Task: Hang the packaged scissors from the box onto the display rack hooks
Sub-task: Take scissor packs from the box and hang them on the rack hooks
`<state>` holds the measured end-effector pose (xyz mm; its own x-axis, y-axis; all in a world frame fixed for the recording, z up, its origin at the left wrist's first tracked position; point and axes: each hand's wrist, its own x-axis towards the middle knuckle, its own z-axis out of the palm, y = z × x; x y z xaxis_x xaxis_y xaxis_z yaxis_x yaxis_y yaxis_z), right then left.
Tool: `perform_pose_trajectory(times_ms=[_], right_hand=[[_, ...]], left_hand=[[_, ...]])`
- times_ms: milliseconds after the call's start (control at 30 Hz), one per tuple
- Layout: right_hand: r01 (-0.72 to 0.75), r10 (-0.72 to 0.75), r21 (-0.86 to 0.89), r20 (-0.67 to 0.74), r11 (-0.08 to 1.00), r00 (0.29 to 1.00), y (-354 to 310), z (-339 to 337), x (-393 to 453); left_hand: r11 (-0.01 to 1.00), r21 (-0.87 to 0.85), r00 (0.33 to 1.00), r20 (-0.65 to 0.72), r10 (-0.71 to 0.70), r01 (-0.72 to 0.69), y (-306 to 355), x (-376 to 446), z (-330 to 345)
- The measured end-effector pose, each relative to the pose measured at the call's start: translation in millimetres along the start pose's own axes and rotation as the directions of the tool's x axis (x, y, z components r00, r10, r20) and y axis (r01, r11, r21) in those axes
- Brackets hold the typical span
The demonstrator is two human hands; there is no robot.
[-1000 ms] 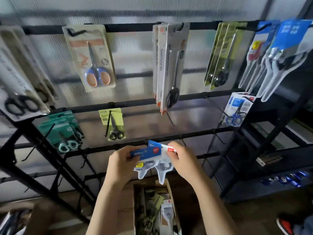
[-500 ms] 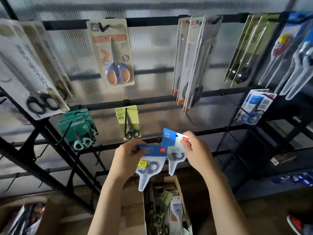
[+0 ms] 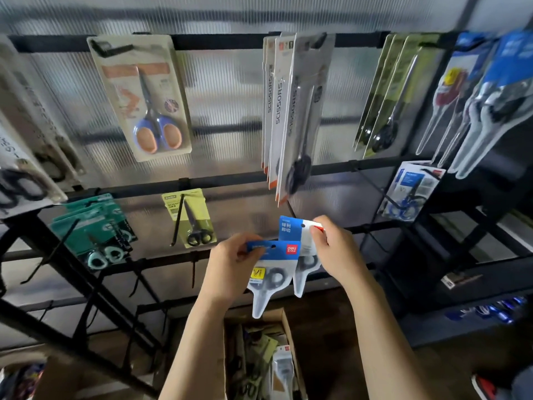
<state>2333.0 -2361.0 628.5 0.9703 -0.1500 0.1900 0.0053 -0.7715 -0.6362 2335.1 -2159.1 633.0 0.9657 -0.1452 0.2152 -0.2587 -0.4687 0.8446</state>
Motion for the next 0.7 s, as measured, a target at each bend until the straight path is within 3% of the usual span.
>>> perform_pose_trajectory(times_ms=[500,700], right_hand=[[0.079,-0.081,0.033,0.08,0.996,0.994,21,25,55],[0.099,-0.109,0.117,0.082,0.988,0.991,22,37,97]], left_hand=[[0.999,-0.006,0.996,-0.082,-0.048,0.047,-4,12,12],[0.984,-0.071,0.976,-0.131,-0.172,0.164,-9,7,15]])
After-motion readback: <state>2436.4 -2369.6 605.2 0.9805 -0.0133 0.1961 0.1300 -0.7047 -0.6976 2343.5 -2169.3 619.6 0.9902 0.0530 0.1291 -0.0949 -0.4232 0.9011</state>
